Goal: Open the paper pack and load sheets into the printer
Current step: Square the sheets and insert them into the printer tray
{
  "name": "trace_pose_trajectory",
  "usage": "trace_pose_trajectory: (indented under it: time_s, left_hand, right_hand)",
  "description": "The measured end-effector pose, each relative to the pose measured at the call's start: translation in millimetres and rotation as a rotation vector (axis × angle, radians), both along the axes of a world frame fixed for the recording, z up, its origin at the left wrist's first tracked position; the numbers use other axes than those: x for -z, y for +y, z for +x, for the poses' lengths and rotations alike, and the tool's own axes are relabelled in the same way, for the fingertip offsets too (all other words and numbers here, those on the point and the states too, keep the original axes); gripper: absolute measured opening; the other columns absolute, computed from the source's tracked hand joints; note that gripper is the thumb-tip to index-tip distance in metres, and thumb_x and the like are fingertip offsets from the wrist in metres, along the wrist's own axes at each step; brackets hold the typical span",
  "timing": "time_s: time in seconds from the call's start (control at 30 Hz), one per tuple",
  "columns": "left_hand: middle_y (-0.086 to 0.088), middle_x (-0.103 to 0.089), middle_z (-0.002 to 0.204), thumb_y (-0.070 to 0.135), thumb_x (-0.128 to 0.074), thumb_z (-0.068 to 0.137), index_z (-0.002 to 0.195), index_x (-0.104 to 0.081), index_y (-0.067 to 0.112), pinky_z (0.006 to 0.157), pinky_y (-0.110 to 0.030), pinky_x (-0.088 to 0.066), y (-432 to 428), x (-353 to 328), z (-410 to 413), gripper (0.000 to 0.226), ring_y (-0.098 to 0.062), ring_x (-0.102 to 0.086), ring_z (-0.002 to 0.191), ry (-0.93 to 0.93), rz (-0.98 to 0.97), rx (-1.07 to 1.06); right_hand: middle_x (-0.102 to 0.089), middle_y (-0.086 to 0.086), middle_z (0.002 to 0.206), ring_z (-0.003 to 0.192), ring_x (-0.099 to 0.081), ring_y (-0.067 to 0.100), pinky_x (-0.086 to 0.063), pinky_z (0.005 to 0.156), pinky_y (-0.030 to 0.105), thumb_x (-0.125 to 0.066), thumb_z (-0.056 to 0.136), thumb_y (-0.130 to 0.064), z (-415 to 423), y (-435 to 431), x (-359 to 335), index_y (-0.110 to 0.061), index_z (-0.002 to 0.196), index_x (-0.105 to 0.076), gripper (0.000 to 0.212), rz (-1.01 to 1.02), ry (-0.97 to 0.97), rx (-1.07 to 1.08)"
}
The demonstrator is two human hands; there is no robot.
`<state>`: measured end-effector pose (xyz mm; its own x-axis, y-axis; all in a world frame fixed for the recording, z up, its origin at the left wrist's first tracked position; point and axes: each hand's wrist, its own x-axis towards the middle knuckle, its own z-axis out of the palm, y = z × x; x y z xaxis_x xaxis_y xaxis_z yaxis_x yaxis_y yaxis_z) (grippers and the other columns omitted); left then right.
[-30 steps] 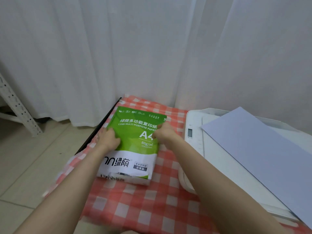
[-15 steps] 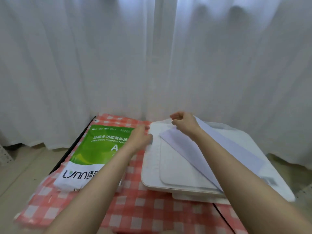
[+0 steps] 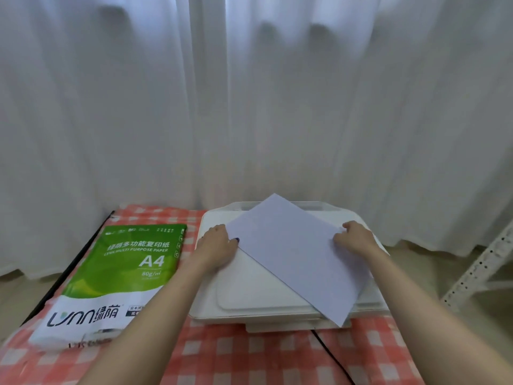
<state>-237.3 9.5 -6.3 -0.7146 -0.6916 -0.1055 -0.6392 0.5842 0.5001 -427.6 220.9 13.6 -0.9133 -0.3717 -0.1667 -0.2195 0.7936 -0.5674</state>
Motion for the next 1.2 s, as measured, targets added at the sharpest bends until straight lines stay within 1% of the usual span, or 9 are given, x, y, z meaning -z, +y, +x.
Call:
trace_pose_trajectory:
  time_s: [0.2, 0.4, 0.57, 0.7, 0.8, 0.9, 1.03, 1.13, 1.2]
  left_hand:
    - [-0.019, -0.054, 0.122, 0.03, -0.05, 0.089, 0.113, -0.047, -0.001, 0.091, -0.039, -0.04, 8, 1, 0, 0.039, -0.036, -0.05, 0.113, 0.076, 0.026, -0.025]
    - [-0.017, -0.046, 0.138, 0.023, -0.056, 0.087, 0.139, -0.032, 0.001, 0.103, -0.036, -0.035, 19, -2, 7, 0.061, -0.033, -0.042, 0.128, 0.228, 0.156, -0.112]
    - [-0.017, -0.033, 0.148, 0.012, -0.06, 0.082, 0.145, -0.016, -0.005, 0.107, -0.038, -0.032, 34, 0, 15, 0.078, -0.034, -0.037, 0.133, 0.448, 0.28, -0.271]
    - [-0.013, -0.045, 0.126, 0.007, -0.061, 0.081, 0.138, -0.024, -0.009, 0.087, -0.033, -0.039, 55, -5, 25, 0.069, -0.033, -0.047, 0.119, 0.592, 0.345, -0.394]
    - [-0.009, -0.058, 0.114, 0.012, -0.063, 0.077, 0.128, -0.04, -0.005, 0.077, -0.032, -0.042, 71, -5, 37, 0.058, -0.031, -0.057, 0.102, 0.696, 0.577, -0.426]
    - [-0.009, -0.068, 0.093, 0.004, -0.053, 0.084, 0.099, -0.06, 0.008, 0.065, -0.032, -0.05, 98, -7, 52, 0.018, -0.027, -0.064, 0.081, 0.756, 0.88, -0.319]
    - [-0.011, -0.066, 0.092, -0.013, -0.037, 0.08, 0.083, -0.058, 0.019, 0.078, -0.045, -0.053, 122, -8, 64, 0.039, -0.032, -0.064, 0.086, 0.744, 0.743, -0.218]
    - [-0.01, -0.062, 0.086, -0.016, -0.034, 0.08, 0.081, -0.055, 0.019, 0.069, -0.034, -0.05, 128, -16, 70, 0.041, -0.027, -0.061, 0.076, 0.771, 0.664, -0.197]
    - [-0.003, -0.063, 0.085, -0.017, -0.036, 0.081, 0.084, -0.054, 0.024, 0.061, -0.026, -0.048, 131, -28, 74, 0.044, -0.019, -0.061, 0.075, 0.812, 0.609, -0.14]
  right_hand:
    - [-0.051, 0.006, 0.137, 0.128, -0.044, 0.028, -0.032, 0.109, 0.044, -0.051, 0.086, -0.02, 3, 13, 3, -0.015, 0.135, -0.044, 0.05, 0.12, 0.05, -0.045]
    - [-0.057, 0.006, 0.13, 0.124, -0.048, 0.026, -0.034, 0.109, 0.045, -0.058, 0.08, -0.015, 4, 26, 3, -0.012, 0.129, -0.051, 0.05, 0.018, 0.039, -0.036]
    - [-0.066, 0.009, 0.114, 0.109, -0.058, 0.027, -0.049, 0.094, 0.04, -0.061, 0.077, -0.009, 16, 39, 1, -0.008, 0.117, -0.061, 0.039, -0.096, 0.052, -0.022]
    - [-0.066, 0.009, 0.11, 0.1, -0.059, 0.024, -0.048, 0.085, 0.031, -0.062, 0.077, -0.009, 31, 51, 0, -0.009, 0.115, -0.061, 0.039, -0.121, 0.01, -0.056]
    - [-0.064, 0.008, 0.107, 0.092, -0.056, 0.021, -0.044, 0.075, 0.027, -0.065, 0.076, -0.007, 43, 60, 2, -0.007, 0.116, -0.061, 0.041, -0.164, -0.053, -0.072]
    - [-0.059, 0.003, 0.106, 0.085, -0.055, 0.022, -0.043, 0.058, 0.025, -0.065, 0.076, -0.007, 57, 71, 3, -0.01, 0.116, -0.059, 0.04, -0.222, -0.131, -0.073]
    - [-0.06, 0.005, 0.11, 0.091, -0.054, 0.021, -0.043, 0.067, 0.028, -0.066, 0.079, -0.013, 71, 80, 0, -0.009, 0.119, -0.058, 0.04, -0.217, -0.141, -0.105]
    - [-0.057, 0.003, 0.099, 0.082, -0.054, 0.017, -0.04, 0.067, 0.026, -0.061, 0.086, -0.035, 82, 81, -6, -0.014, 0.118, -0.051, 0.04, -0.261, -0.23, -0.131]
    - [-0.055, 0.007, 0.094, 0.073, -0.053, 0.016, -0.038, 0.063, 0.025, -0.052, 0.089, -0.047, 91, 79, -12, -0.008, 0.102, -0.053, 0.041, -0.278, -0.295, -0.182]
